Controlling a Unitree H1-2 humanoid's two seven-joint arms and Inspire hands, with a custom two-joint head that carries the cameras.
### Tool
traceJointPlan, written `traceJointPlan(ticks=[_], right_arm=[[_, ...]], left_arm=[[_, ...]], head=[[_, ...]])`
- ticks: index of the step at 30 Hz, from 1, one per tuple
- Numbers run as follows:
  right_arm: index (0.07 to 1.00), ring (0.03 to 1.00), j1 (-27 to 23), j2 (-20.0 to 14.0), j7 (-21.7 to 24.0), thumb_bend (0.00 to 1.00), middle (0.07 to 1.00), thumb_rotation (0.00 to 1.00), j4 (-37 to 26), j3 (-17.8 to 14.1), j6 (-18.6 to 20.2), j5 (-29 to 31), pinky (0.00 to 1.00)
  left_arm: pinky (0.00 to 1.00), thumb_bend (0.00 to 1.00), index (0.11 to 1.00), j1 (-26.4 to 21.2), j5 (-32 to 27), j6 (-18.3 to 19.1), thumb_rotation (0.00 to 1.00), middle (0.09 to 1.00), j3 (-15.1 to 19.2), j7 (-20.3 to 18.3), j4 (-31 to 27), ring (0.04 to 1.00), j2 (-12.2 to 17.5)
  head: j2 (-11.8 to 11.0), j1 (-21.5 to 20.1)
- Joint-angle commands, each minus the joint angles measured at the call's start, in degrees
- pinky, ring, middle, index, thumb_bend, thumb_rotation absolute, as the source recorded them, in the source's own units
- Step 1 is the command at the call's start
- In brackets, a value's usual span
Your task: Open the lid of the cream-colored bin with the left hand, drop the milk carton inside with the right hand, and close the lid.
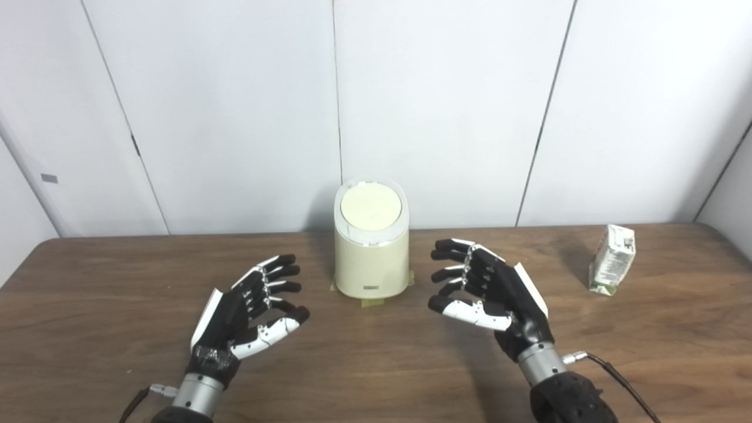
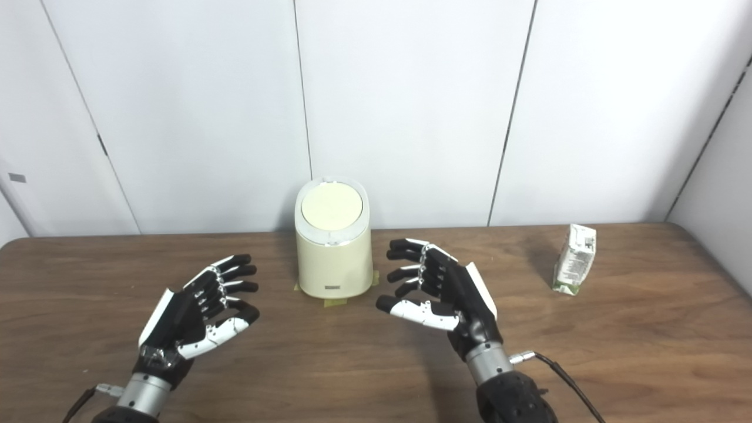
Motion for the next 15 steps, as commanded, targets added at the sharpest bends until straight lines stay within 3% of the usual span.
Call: traceJointPlan(ticks=[1,15], right_arm=[[0.702,0.584,-1.85,-0.31,0.29,0.72,0.712,0.25,-1.26,-0.09,-1.82,0.26,0.45],[0.704,0.585,-1.62,-0.21,0.55,0.71,0.713,0.24,-1.25,-0.19,-1.48,0.86,0.45]], left_arm=[[0.58,0.71,0.817,-1.98,-0.57,-1.83,0.23,0.798,0.13,-0.04,-1.12,0.724,0.26],[0.58,0.70,0.822,-1.89,-0.75,-1.82,0.22,0.806,0.03,-0.05,-0.86,0.737,0.18]], head=[[0.01,-0.03],[-0.97,0.42]])
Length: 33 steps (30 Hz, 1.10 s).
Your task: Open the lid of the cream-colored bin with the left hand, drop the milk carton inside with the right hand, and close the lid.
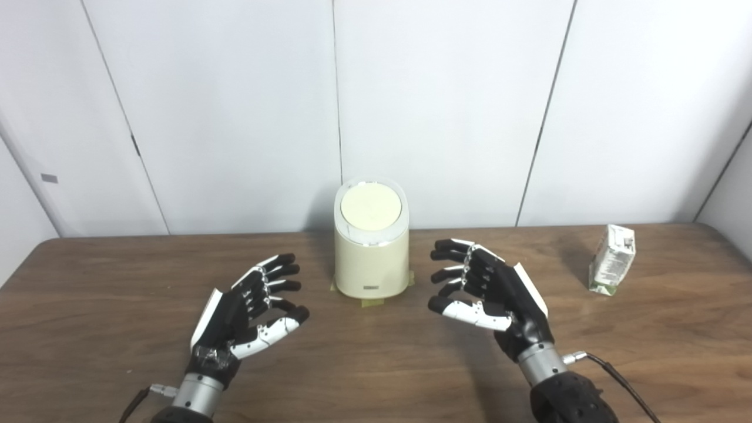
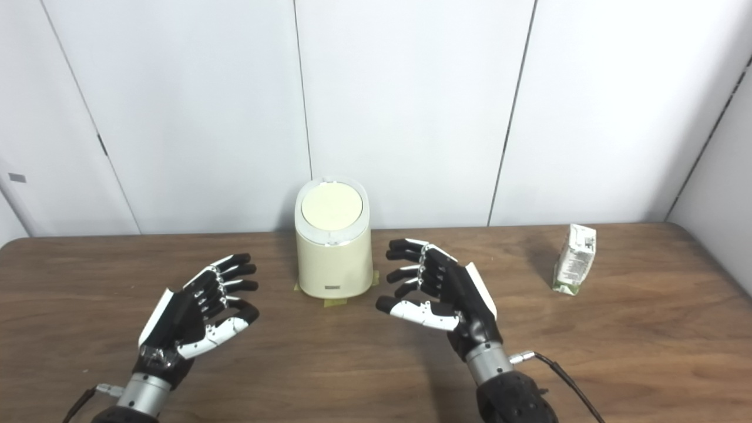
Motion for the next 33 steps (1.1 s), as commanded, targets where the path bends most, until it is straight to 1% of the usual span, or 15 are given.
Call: traceJointPlan(ticks=[1,4,5,6,7,8,11,18,20,24,26,28,30,32,33], right_arm=[[0.704,0.585,-1.60,-0.19,0.31,0.71,0.713,0.24,-0.92,-0.13,-1.88,0.40,0.45],[0.698,0.584,-1.37,-0.25,0.61,0.68,0.710,0.19,0.14,-0.12,-3.14,0.67,0.45],[0.700,0.588,-1.30,-0.26,0.77,0.68,0.714,0.19,0.41,-0.15,-3.46,0.88,0.45],[0.700,0.590,-1.12,-0.19,0.79,0.68,0.715,0.19,0.54,-0.20,-3.45,1.03,0.45],[0.701,0.593,-0.93,-0.13,0.76,0.69,0.718,0.20,0.46,-0.20,-3.26,1.03,0.46],[0.702,0.597,-0.81,-0.10,0.71,0.70,0.721,0.22,0.49,-0.21,-3.20,0.97,0.46],[0.707,0.599,-0.53,-0.21,0.67,0.71,0.728,0.25,0.72,-0.21,-3.63,0.76,0.46],[0.723,0.597,-0.59,-0.46,0.70,0.71,0.734,0.25,1.02,-0.13,-4.17,0.41,0.46],[0.720,0.596,-0.72,-0.61,0.59,0.72,0.732,0.27,1.25,-0.11,-4.36,0.07,0.46],[0.717,0.596,-0.83,-0.76,0.87,0.73,0.732,0.27,1.72,-0.26,-4.55,0.65,0.46],[0.719,0.595,-0.79,-0.83,0.98,0.72,0.734,0.26,1.88,-0.18,-4.72,0.68,0.47],[0.717,0.587,-0.83,-0.90,0.90,0.71,0.730,0.26,2.24,-0.04,-5.23,0.31,0.46],[0.715,0.580,-0.88,-0.90,0.90,0.71,0.725,0.26,2.64,0.02,-5.71,0.33,0.45],[0.710,0.581,-0.87,-0.76,0.94,0.72,0.725,0.26,2.79,-0.05,-5.35,0.75,0.45],[0.709,0.582,-0.91,-0.80,0.88,0.72,0.725,0.26,2.92,-0.02,-5.43,0.58,0.45]], left_arm=[[0.58,0.70,0.821,-1.90,0.17,-2.11,0.21,0.806,-0.02,0.25,-0.58,0.737,0.14],[0.58,0.72,0.818,-1.79,1.04,-3.04,0.25,0.802,-0.30,0.64,0.43,0.724,-0.18],[0.59,0.72,0.820,-1.73,1.12,-3.25,0.24,0.805,-0.38,0.64,0.67,0.727,-0.26],[0.59,0.72,0.821,-1.60,0.95,-3.64,0.23,0.805,-0.50,0.51,1.10,0.728,-0.38],[0.60,0.70,0.821,-1.47,0.87,-3.90,0.20,0.807,-0.58,0.45,1.33,0.730,-0.48],[0.60,0.69,0.819,-1.41,0.83,-4.18,0.18,0.806,-0.65,0.43,1.62,0.730,-0.55],[0.60,0.68,0.813,-1.08,1.37,-4.44,0.15,0.796,-0.84,0.84,1.67,0.724,-0.89],[0.62,0.67,0.817,-1.06,1.60,-4.76,0.14,0.800,-1.14,1.25,1.55,0.739,-1.74],[0.62,0.69,0.816,-1.04,2.85,-4.72,0.18,0.795,-1.01,2.88,1.08,0.739,-2.84],[0.64,0.75,0.821,-1.51,6.60,-2.87,0.27,0.794,-0.97,7.38,-0.51,0.745,-6.41],[0.66,0.74,0.843,-2.28,8.64,-2.15,0.28,0.820,-1.05,9.53,-0.96,0.776,-8.09],[0.69,0.76,0.864,-3.98,11.27,-1.05,0.31,0.838,-0.97,11.67,-1.05,0.799,-9.47],[0.72,0.78,0.880,-5.73,13.05,0.22,0.34,0.851,-0.92,12.70,-1.13,0.816,-10.05],[0.78,0.80,0.922,-7.65,14.18,1.22,0.38,0.892,-1.06,12.88,-1.06,0.869,-9.85],[0.79,0.80,0.930,-8.99,14.73,2.07,0.39,0.899,-1.08,13.01,-0.93,0.878,-9.74]], head=[[-0.94,0.11],[-3.20,0.62],[-3.20,0.62],[-4.58,1.11],[-4.58,1.11],[-5.13,1.37],[-5.69,1.64],[-5.53,1.99],[-5.46,2.03],[-5.52,2.12],[-5.52,2.19],[-5.55,2.33],[-5.85,2.32],[-5.97,2.27],[-6.07,2.28]])
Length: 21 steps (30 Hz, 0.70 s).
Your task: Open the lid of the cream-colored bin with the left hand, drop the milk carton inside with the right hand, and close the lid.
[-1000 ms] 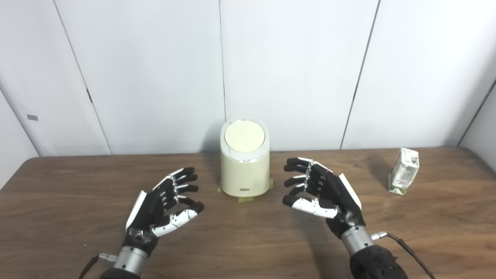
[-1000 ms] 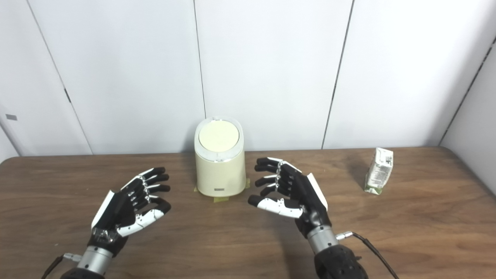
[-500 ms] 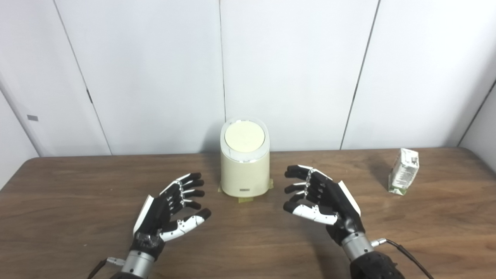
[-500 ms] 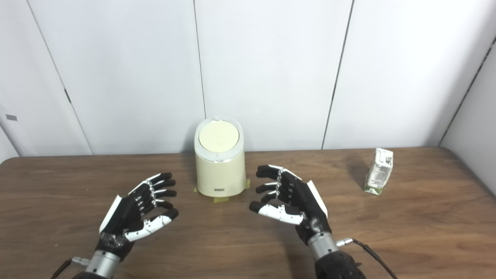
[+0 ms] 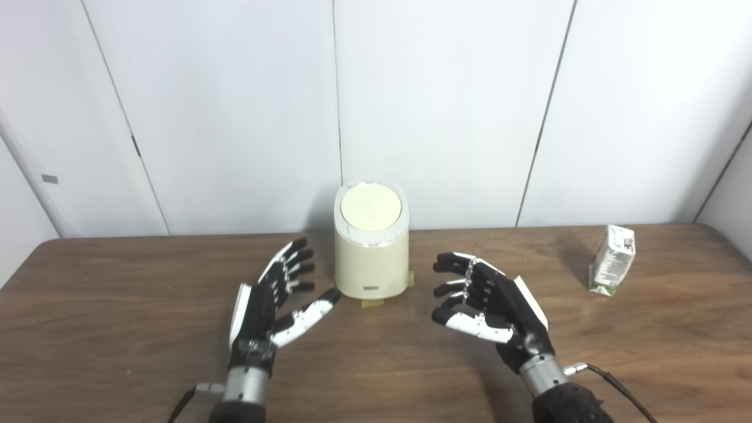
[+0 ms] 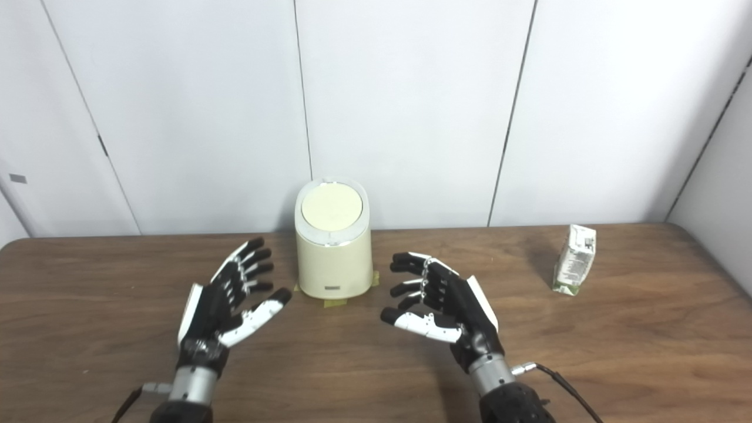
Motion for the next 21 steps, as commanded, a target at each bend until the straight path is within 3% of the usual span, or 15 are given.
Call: traceJointPlan(ticks=[1,10,18,21], right_arm=[[0.709,0.580,-2.03,-0.16,0.34,0.72,0.725,0.26,-0.74,-0.04,-2.85,0.15,0.45],[0.715,0.593,-2.33,-0.32,0.38,0.72,0.732,0.26,-0.04,-0.08,-3.50,0.21,0.46],[0.713,0.594,-2.51,-0.12,0.57,0.72,0.731,0.26,0.21,-0.24,-3.64,1.14,0.46],[0.715,0.590,-2.61,-0.19,0.61,0.72,0.733,0.27,0.53,-0.12,-4.24,0.93,0.46]], left_arm=[[0.83,0.82,0.950,-5.17,1.67,0.70,0.41,0.913,0.04,1.22,-2.01,0.895,0.48],[0.87,0.85,0.962,-13.33,6.49,6.50,0.37,0.932,-1.21,3.26,-0.04,0.935,0.56],[0.92,0.85,1.000,-19.80,9.94,9.16,0.34,0.976,-2.06,4.20,4.21,0.980,1.86],[0.87,0.87,0.992,-22.55,14.43,9.85,0.38,0.967,-3.43,6.20,6.69,0.961,2.92]], head=[[0.08,0.09],[-0.32,0.31],[-0.32,0.36],[-0.27,0.44]])
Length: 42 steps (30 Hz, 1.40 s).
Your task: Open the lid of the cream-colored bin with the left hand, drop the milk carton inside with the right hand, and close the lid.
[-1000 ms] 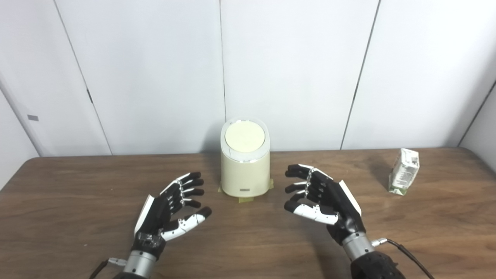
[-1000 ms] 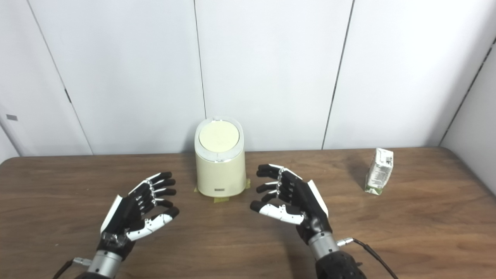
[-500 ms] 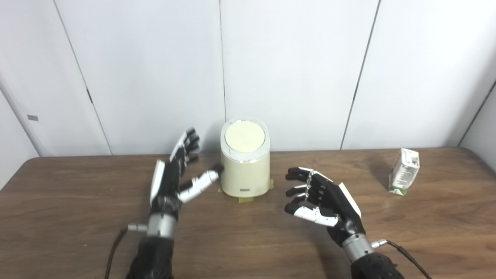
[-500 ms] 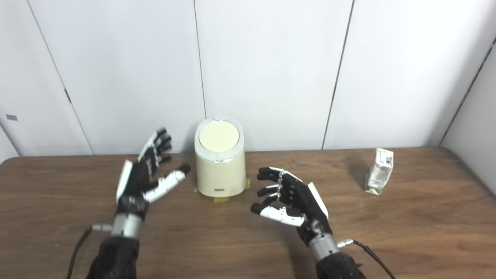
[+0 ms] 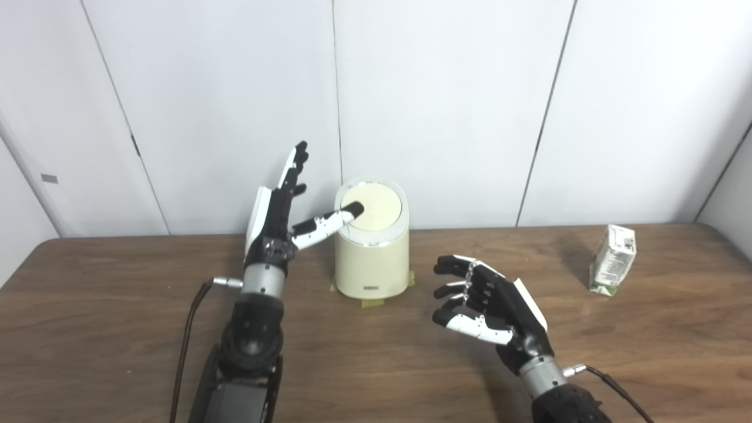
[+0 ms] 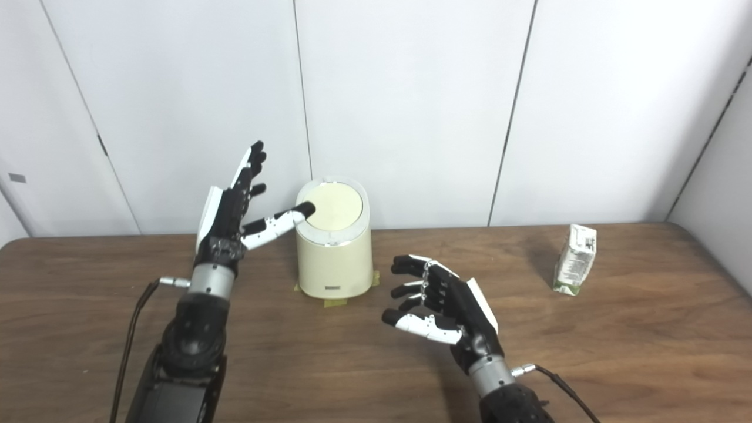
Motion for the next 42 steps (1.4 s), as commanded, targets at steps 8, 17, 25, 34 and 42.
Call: traceJointPlan(ticks=[8,17,25,34,42], right_arm=[[0.714,0.599,-2.18,0.11,0.33,0.70,0.733,0.26,-1.96,-0.29,-2.39,0.69,0.46],[0.715,0.591,-2.10,0.31,0.07,0.73,0.734,0.28,-2.56,0.04,-1.88,-0.01,0.45],[0.722,0.588,-1.94,0.68,0.10,0.71,0.737,0.26,-2.56,0.25,-2.34,0.14,0.45],[0.716,0.590,-1.84,1.07,0.29,0.71,0.731,0.24,-3.04,0.25,-1.92,0.55,0.46],[0.714,0.585,-1.72,1.21,0.13,0.70,0.732,0.24,-3.46,0.57,-1.68,0.01,0.46]], left_arm=[[0.83,0.92,0.992,-9.06,5.54,1.47,0.41,0.986,-2.37,3.05,5.25,0.988,1.85],[0.87,0.90,1.000,-11.38,8.80,2.62,0.35,1.000,-5.42,2.97,9.93,1.000,3.29],[0.91,0.92,1.000,-12.80,9.44,1.41,0.30,1.000,-7.16,3.72,13.63,1.000,3.69],[0.96,0.91,1.000,-13.17,10.73,1.28,0.30,1.000,-9.01,5.96,16.85,1.000,3.36],[0.95,0.91,1.000,-14.02,14.75,3.10,0.29,1.000,-11.81,7.59,18.70,1.000,3.69]], head=[[0.07,-0.20],[0.22,-0.76],[0.30,-1.26],[0.40,-1.48],[0.57,-1.65]])
